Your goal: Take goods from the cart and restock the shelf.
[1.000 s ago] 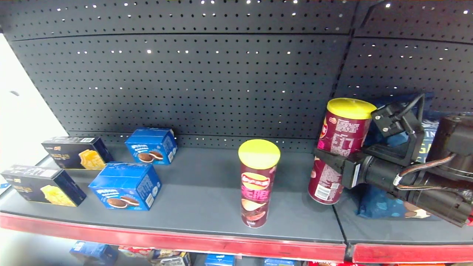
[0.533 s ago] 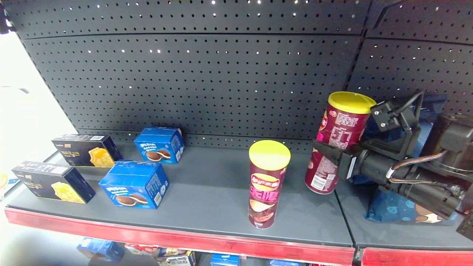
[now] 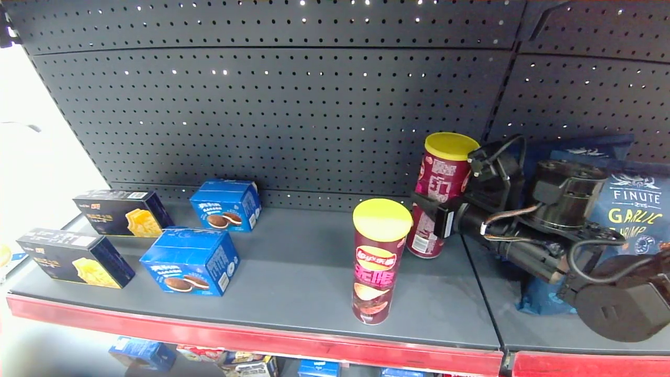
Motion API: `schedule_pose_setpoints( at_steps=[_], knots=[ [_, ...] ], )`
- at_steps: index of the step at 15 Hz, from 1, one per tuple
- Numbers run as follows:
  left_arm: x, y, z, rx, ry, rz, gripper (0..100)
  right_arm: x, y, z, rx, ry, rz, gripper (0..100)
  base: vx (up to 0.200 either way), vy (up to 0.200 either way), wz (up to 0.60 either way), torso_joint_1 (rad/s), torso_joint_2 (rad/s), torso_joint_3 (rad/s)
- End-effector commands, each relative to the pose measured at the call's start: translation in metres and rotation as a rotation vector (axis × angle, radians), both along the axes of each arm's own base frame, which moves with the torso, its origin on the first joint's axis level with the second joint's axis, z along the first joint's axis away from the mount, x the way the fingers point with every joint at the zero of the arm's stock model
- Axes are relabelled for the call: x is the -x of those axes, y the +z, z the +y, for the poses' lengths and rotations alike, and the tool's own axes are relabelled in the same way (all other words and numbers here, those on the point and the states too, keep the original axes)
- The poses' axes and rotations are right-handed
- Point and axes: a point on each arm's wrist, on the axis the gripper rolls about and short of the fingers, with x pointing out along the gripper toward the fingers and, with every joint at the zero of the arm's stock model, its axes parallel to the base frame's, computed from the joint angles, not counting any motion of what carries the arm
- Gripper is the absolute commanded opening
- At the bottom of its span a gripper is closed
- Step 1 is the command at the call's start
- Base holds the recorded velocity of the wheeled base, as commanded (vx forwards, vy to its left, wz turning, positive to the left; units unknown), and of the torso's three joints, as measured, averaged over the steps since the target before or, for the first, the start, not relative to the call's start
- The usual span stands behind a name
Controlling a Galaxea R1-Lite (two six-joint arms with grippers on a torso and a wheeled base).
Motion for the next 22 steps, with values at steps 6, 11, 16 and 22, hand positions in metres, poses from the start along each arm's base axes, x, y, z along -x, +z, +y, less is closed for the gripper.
schedule_pose_setpoints(
  at_steps=[6,11,16,22],
  knots=[
    [0.0,0.0,0.0,0.0,0.001,0.003,100,-0.049,0.004,0.034,-0.013,-0.041,-0.011,0,0.0,0.0,0.0,0.0,0.0,0.0],
    [0.0,0.0,0.0,0.0,0.001,0.003,100,-0.061,-0.006,0.058,-0.032,-0.103,-0.003,0,0.0,0.0,0.0,0.0,0.0,0.0],
    [0.0,0.0,0.0,0.0,0.001,0.003,100,-0.068,-0.008,0.077,-0.063,-0.143,-0.013,0,0.0,0.0,0.0,0.0,0.0,0.0],
    [0.0,0.0,0.0,0.0,0.001,0.003,100,-0.07,-0.017,0.081,-0.058,-0.139,-0.002,0,0.0,0.0,0.0,0.0,0.0,0.0]
  ],
)
